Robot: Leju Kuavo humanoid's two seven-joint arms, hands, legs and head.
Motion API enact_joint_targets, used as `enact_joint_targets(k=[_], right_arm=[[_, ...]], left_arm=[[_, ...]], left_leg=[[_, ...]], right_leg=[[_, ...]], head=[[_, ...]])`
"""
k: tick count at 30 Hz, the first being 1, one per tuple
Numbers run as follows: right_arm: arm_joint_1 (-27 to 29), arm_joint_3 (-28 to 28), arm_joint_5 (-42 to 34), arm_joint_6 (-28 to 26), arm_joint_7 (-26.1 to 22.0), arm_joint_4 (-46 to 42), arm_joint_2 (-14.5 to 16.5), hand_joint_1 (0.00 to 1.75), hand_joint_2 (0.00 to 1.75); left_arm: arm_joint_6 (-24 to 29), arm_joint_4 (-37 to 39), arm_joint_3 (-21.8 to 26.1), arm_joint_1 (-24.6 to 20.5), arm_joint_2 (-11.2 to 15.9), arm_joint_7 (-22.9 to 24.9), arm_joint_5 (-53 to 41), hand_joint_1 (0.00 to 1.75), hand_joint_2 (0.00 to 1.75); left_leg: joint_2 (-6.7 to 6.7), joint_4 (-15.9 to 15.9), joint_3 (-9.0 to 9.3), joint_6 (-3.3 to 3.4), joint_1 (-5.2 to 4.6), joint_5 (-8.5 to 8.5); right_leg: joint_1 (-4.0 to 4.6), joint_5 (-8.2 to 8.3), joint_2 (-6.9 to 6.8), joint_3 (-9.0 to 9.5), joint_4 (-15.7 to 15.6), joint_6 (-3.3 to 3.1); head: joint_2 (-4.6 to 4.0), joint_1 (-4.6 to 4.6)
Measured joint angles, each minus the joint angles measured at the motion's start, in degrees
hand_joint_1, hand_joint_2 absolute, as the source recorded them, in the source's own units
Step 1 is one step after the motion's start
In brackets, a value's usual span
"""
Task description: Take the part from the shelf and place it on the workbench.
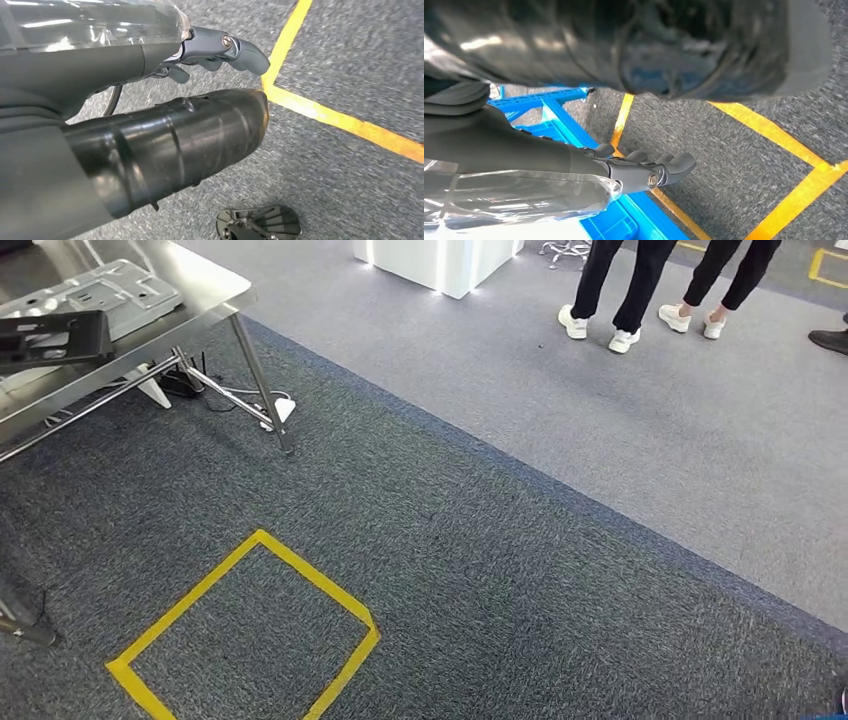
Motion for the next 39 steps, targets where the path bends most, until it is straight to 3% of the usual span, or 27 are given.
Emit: enact_joint_targets(k=[2, 4, 5, 7, 8, 9, 10, 11, 12, 14, 16, 17, 18, 20, 22, 23, 24, 25, 26, 28, 30, 31, 33, 34, 36, 37, 39], right_arm=[[0.0, 0.2, 0.4, -0.5, 0.8, 0.0, 0.0, 0.0, 0.0], [0.0, 0.4, 0.9, -0.6, 1.8, 0.1, 0.2, 0.0, 0.0], [-0.1, 0.6, 1.1, -0.6, 2.2, 0.1, 0.2, 0.0, 0.0], [-0.3, 0.7, 1.3, -0.5, 2.8, 0.2, 0.4, 0.0, 0.0], [-0.4, 0.8, 1.3, -0.4, 2.9, 0.2, 0.5, 0.0, 0.0], [-0.4, 0.8, 1.4, -0.4, 3.1, 0.2, 0.6, 0.0, 0.0], [-0.4, 0.9, 1.5, -0.3, 3.1, 0.3, 0.6, 0.0, 0.0], [-0.4, 1.0, 1.6, -0.2, 3.2, 0.3, 0.6, 0.0, 0.0], [-0.4, 1.1, 1.8, 0.0, 3.2, 0.3, 0.7, 0.0, 0.0], [-0.4, 1.3, 2.1, 0.4, 3.1, 0.3, 0.7, 0.0, 0.0], [-0.4, 1.5, 2.3, 0.7, 2.7, 0.3, 0.8, 0.0, 0.0], [-0.4, 1.6, 2.4, 0.7, 2.6, 0.3, 0.9, 0.0, 0.0], [-0.3, 1.7, 2.4, 0.8, 2.5, 0.3, 0.9, 0.0, 0.0], [-0.3, 1.7, 2.4, 0.8, 2.5, 0.3, 1.0, 0.0, 0.0], [-0.4, 1.9, 2.5, 0.8, 2.4, 0.3, 1.0, 0.0, 0.0], [-0.4, 1.9, 2.5, 0.9, 2.4, 0.3, 1.0, 0.0, 0.0], [-0.4, 2.0, 2.6, 0.9, 2.4, 0.4, 1.0, 0.0, 0.0], [-0.4, 2.0, 2.7, 1.0, 2.4, 0.4, 1.0, 0.0, 0.0], [-0.3, 2.0, 2.8, 1.0, 2.5, 0.4, 1.0, 0.0, 0.0], [-0.3, 2.1, 3.1, 1.1, 2.5, 0.4, 1.0, 0.0, 0.0], [-0.5, 2.1, 3.4, 1.2, 2.5, 0.4, 1.0, 0.0, 0.0], [-0.6, 2.2, 3.5, 1.2, 2.4, 0.4, 1.0, 0.0, 0.0], [-0.6, 2.2, 3.7, 1.2, 2.4, 0.4, 1.0, 0.0, 0.0], [-0.5, 2.2, 3.8, 1.2, 2.4, 0.4, 1.0, 0.0, 0.0], [-0.6, 2.2, 4.0, 1.1, 2.4, 0.4, 1.0, 0.0, 0.0], [-0.6, 2.3, 4.1, 1.1, 2.4, 0.4, 1.0, 0.0, 0.0], [-0.7, 2.4, 4.1, 1.0, 2.4, 0.4, 1.0, 0.0, 0.0]], left_arm=[[0.0, 0.0, 0.0, -0.2, 0.0, 0.0, 0.0, 0.0, 0.0], [0.0, 0.0, 0.0, -0.3, 0.0, 0.1, -0.1, 0.0, 0.0], [0.0, 0.0, 0.0, -0.3, 0.1, 0.1, -0.2, 0.0, 0.0], [-0.1, 0.0, 0.0, -0.2, 0.1, 0.2, -0.2, 0.0, 0.0], [-0.1, 0.0, 0.0, -0.1, 0.1, 0.3, -0.2, 0.0, 0.0], [-0.1, 0.0, 0.0, 0.0, 0.1, 0.3, -0.2, 0.0, 0.0], [-0.1, 0.0, 0.0, 0.0, 0.1, 0.3, -0.3, 0.0, 0.0], [-0.1, 0.0, 0.0, 0.0, 0.1, 0.3, -0.5, 0.0, 0.0], [-0.2, 0.0, 0.0, 0.0, 0.1, 0.3, -0.7, 0.0, 0.0], [-0.3, 0.0, -0.1, 0.0, 0.2, 0.2, -1.0, 0.0, 0.0], [-0.5, 0.0, -0.1, -0.1, 0.2, 0.1, -1.2, 0.0, 0.0], [-0.5, 0.0, -0.1, -0.2, 0.2, 0.1, -1.3, 0.0, 0.0], [-0.5, 0.0, -0.1, -0.3, 0.2, 0.1, -1.3, 0.0, 0.0], [-0.5, 0.0, -0.1, -0.3, 0.3, 0.0, -1.3, 0.0, 0.0], [-0.5, 0.0, -0.1, -0.2, 0.3, 0.0, -1.4, 0.0, 0.0], [-0.6, 0.0, -0.1, -0.1, 0.3, 0.0, -1.4, 0.0, 0.0], [-0.6, 0.0, -0.1, 0.0, 0.3, 0.0, -1.4, 0.0, 0.0], [-0.5, 0.0, -0.1, 0.0, 0.3, 0.0, -1.4, 0.0, 0.0], [-0.5, 0.0, -0.1, 0.0, 0.3, 0.0, -1.4, 0.0, 0.0], [-0.4, 0.0, -0.2, -0.1, 0.3, 0.0, -1.5, 0.0, 0.0], [-0.3, 0.0, -0.2, -0.2, 0.3, 0.1, -1.6, 0.0, 0.0], [-0.2, 0.0, -0.2, -0.2, 0.3, 0.1, -1.6, 0.0, 0.0], [-0.2, 0.0, -0.2, -0.3, 0.3, 0.1, -1.5, 0.0, 0.0], [-0.2, 0.0, -0.2, -0.4, 0.2, 0.1, -1.5, 0.0, 0.0], [-0.2, 0.0, -0.2, -0.4, 0.2, 0.1, -1.4, 0.0, 0.0], [-0.2, 0.0, -0.2, -0.3, 0.2, 0.1, -1.4, 0.0, 0.0], [-0.2, 0.0, -0.2, -0.1, 0.2, 0.2, -1.4, 0.0, 0.0]], left_leg=[[0.78, -0.1, 0.27, -0.57, 0.0, -0.15], [-0.39, 1.1, 0.09, -1.14, 0.2, -1.25], [-1.61, 3.1, -0.69, -1.36, 0.29, -2.64], [-3.91, 10.1, -3.91, -1.56, 0.42, -6.38], [-4.34, 13.6, -5.62, -1.61, 0.43, -7.67], [-4.52, 15.8, -6.75, -1.63, 0.44, -7.94], [-4.62, 15.8, -6.95, -1.6, 0.45, -7.03], [-4.78, 13.6, -6.11, -1.53, 0.49, -5.13], [-5.34, 9.9, -4.56, -1.43, 0.56, -2.79], [-7.47, 3.3, -1.91, -1.21, 0.65, -0.08], [-8.49, 1.4, -1.28, -0.89, 0.51, 0.16], [-8.02, 1.2, -1.25, -0.58, 0.47, 0.35], [-7.48, 1.0, -1.14, -0.17, 0.5, 0.61], [-6.31, 0.2, -0.94, 0.7, 0.62, 1.2], [-4.95, -0.1, -1.02, 1.14, 0.51, 1.44], [-4.18, -0.1, -1.11, 1.21, 0.41, 1.44], [-3.42, 0.0, -1.17, 1.22, 0.34, 1.41], [-2.7, 0.0, -1.19, 1.21, 0.29, 1.36], [-2.08, 0.0, -1.15, 1.15, 0.27, 1.29], [-0.95, 0.0, -0.88, 0.88, 0.23, 1.07], [-0.06, 0.1, -0.6, 0.35, 0.07, 0.81], [0.32, 0.0, -0.49, 0.04, 0.02, 0.73], [0.97, 0.0, -0.27, -0.62, 0.06, 0.56], [0.42, 0.4, -0.32, -0.97, 0.14, 0.12], [-2.03, 4.0, -1.81, -1.52, 0.36, -2.36], [-3.43, 7.5, -3.38, -1.69, 0.46, -4.24], [-4.42, 14.5, -6.76, -1.86, 0.53, -6.99]], right_leg=[[0.19, 0.1, 0.89, -0.09, -0.3, -0.52], [-0.05, 0.43, 1.91, 0.03, -0.8, -1.17], [-0.22, 0.61, 2.43, 0.1, -1.0, -1.51], [-0.21, 0.75, 3.51, 0.01, -1.1, -1.88], [-0.17, 0.76, 4.16, -0.03, -1.0, -1.94], [-0.13, 0.77, 4.86, -0.05, -0.9, -1.95], [-0.12, 0.76, 5.58, -0.05, -0.8, -1.94], [-0.14, 0.73, 6.3, -0.04, -0.6, -1.9], [-0.18, 0.67, 7.01, -0.06, -0.4, -1.81], [-0.12, 0.52, 8.29, -0.4, 0.2, -1.36], [-0.17, 0.59, 9.25, -0.84, 0.4, -0.67], [-0.27, 0.74, 9.67, -0.97, 0.3, -0.29], [-0.37, 0.74, 9.73, -1.05, 0.4, 0.04], [-0.29, -0.77, 7.79, -2.06, 2.5, 0.53], [-0.27, -4.46, 5.04, -5.07, 8.8, 0.84], [-0.35, -6.1, 4.44, -6.83, 12.5, 1.0], [-0.45, -6.87, 4.15, -8.01, 15.0, 1.12], [-0.54, -6.52, 3.95, -8.19, 15.6, 1.19], [-0.6, -5.15, 3.7, -7.17, 13.8, 1.19], [-0.49, -1.6, 1.92, -2.82, 5.8, 0.83], [-0.05, 0.09, 0.2, 0.07, 0.1, 0.23], [0.19, 0.05, -0.05, 0.27, -0.5, -0.03], [0.17, 0.31, 1.04, 0.19, -0.7, -0.53], [0.02, 0.46, 1.55, 0.27, -0.9, -0.8], [-0.32, 0.82, 2.61, 0.42, -1.3, -1.47], [-0.25, 0.88, 3.14, 0.36, -1.4, -1.67], [-0.17, 0.92, 4.45, 0.21, -1.3, -1.88]], head=[[0.0, -0.02], [0.0, -0.03], [0.0, -0.03], [0.0, -0.03], [0.0, -0.03], [0.0, -0.03], [0.0, -0.03], [0.0, -0.03], [0.0, -0.03], [0.0, -0.02], [0.0, -0.01], [0.0, -0.01], [0.0, -0.02], [0.0, 0.07], [0.0, 0.15], [0.0, 0.15], [0.0, 0.15], [0.0, 0.14], [0.0, 0.15], [0.0, 0.14], [0.0, 0.11], [0.0, 0.11], [0.0, 0.11], [0.0, 0.11], [0.0, 0.06], [0.0, 0.03], [0.0, 0.02]])
